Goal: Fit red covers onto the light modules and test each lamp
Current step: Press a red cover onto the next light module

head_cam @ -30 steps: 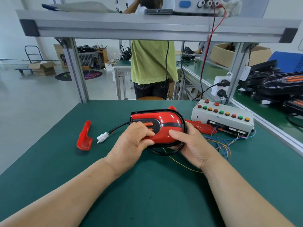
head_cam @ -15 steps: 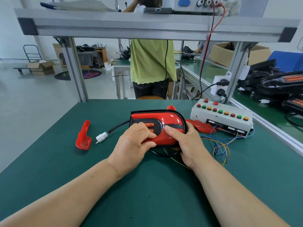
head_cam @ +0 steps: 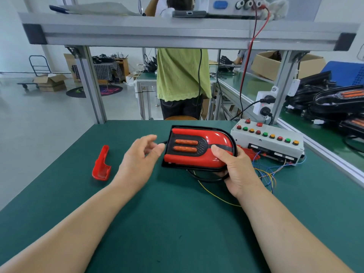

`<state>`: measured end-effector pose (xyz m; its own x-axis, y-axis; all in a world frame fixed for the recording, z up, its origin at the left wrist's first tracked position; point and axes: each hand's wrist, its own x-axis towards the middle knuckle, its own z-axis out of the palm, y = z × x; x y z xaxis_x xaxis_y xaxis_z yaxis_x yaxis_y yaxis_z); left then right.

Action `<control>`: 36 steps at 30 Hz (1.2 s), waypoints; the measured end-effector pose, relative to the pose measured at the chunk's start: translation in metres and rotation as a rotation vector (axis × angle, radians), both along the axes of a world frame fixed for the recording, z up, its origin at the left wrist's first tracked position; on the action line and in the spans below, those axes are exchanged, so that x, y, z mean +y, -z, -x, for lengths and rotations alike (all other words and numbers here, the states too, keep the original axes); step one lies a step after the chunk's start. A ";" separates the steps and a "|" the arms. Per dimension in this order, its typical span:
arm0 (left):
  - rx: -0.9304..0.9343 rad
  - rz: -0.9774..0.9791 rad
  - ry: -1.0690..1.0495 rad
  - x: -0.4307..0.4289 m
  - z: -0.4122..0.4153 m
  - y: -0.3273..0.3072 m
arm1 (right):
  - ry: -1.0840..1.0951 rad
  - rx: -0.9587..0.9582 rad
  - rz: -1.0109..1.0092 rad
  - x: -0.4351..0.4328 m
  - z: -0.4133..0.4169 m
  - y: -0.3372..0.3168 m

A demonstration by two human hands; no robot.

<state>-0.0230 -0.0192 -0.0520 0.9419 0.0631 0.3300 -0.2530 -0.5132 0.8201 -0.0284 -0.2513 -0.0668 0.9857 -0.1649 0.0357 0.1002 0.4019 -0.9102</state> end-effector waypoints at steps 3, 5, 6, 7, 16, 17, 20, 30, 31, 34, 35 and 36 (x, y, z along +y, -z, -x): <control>0.255 0.126 0.106 0.003 -0.006 0.005 | -0.012 0.017 -0.025 -0.003 -0.001 -0.001; 0.393 0.274 0.241 -0.001 -0.005 0.008 | -0.028 0.019 -0.024 -0.002 0.000 -0.001; 0.447 0.347 0.293 -0.003 -0.004 0.008 | -0.039 0.019 -0.024 -0.002 0.000 -0.001; 0.487 0.411 0.332 -0.004 -0.003 0.008 | -0.050 0.019 -0.024 -0.002 0.000 -0.001; 0.671 0.577 0.469 0.002 -0.001 0.003 | -0.090 0.026 -0.008 0.003 0.003 -0.002; 0.670 0.590 0.467 0.003 -0.001 0.003 | -0.090 0.029 -0.003 0.004 0.003 -0.002; 0.653 0.610 0.444 0.001 0.000 0.003 | -0.087 0.027 -0.004 0.005 0.003 -0.002; 0.606 0.616 0.412 0.000 -0.002 0.006 | -0.129 0.016 -0.035 0.004 0.002 -0.001; 0.609 0.615 0.418 0.000 -0.002 0.006 | -0.141 0.006 -0.034 0.004 0.002 -0.001; 0.616 0.626 0.427 0.004 -0.002 0.006 | -0.209 -0.021 -0.040 0.001 0.002 -0.001; 0.619 0.630 0.430 0.005 -0.002 0.006 | -0.245 -0.028 -0.049 -0.001 0.002 -0.001; 0.621 0.632 0.431 0.007 -0.003 0.006 | -0.287 -0.038 -0.060 -0.003 0.002 -0.001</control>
<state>-0.0201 -0.0122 -0.0579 0.9202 -0.3321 -0.2074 0.2531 0.1007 0.9622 -0.0305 -0.2539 -0.0658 0.9905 0.1171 0.0722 0.0085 0.4717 -0.8817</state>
